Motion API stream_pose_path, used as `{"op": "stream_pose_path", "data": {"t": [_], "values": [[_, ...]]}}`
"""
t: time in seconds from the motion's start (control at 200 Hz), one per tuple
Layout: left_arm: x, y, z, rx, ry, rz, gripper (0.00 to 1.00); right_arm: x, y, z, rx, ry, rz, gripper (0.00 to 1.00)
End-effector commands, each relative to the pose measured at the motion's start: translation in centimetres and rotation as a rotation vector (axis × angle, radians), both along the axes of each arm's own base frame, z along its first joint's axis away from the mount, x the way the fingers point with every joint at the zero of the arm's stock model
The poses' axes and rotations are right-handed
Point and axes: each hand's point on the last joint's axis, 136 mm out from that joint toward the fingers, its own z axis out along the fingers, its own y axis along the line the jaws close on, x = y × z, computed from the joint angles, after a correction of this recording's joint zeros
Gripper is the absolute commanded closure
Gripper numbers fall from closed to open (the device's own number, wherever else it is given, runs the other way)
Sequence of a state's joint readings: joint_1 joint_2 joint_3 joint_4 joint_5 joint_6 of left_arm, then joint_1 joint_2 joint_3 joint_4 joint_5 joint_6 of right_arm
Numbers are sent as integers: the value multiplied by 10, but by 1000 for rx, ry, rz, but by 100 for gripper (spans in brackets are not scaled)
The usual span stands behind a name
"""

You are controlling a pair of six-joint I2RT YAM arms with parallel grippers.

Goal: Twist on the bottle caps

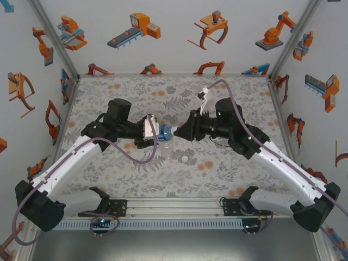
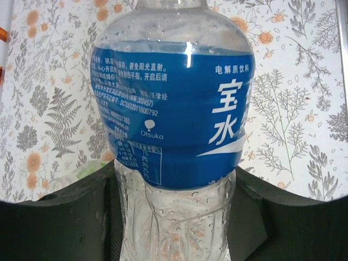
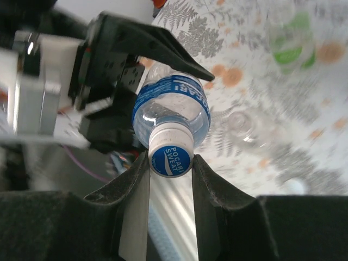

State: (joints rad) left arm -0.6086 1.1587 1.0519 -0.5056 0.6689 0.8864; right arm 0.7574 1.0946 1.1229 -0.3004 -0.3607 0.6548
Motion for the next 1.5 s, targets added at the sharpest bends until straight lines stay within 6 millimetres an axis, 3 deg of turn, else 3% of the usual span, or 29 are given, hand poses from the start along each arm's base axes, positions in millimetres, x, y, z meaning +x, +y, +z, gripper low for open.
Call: {"op": "stream_pose_path", "data": {"t": [0.0,0.14,0.28,0.36,0.606,0.726,0.891,1.001,1.187,1.492], "values": [[-13,-5,13,-46,-11,-70,99,24,-16,-20,131,433,-343,100],[-14,-5,15,-52,-12,-74,99,22,-8,-25,129,497,-321,100],[-14,-5,15,-53,-13,-74,99,23,-14,-21,93,444,-326,77],[-14,-5,15,-53,-15,-73,99,24,-21,-12,76,363,-333,63],[-14,-5,14,-51,-15,-72,99,18,-32,35,16,-16,-220,45],[-13,-5,13,-49,-11,-72,99,8,-31,56,-27,-242,-115,45],[-13,-5,12,-46,-9,-71,99,-16,-15,67,-111,-558,140,44],[-13,-5,11,-44,-9,-70,99,-24,-8,66,-174,-701,262,44],[-14,-4,10,-39,-13,-74,99,-62,2,53,-223,-1054,594,46],[-14,-3,6,-21,-17,-71,99,-58,16,34,-246,-1152,696,51]]}}
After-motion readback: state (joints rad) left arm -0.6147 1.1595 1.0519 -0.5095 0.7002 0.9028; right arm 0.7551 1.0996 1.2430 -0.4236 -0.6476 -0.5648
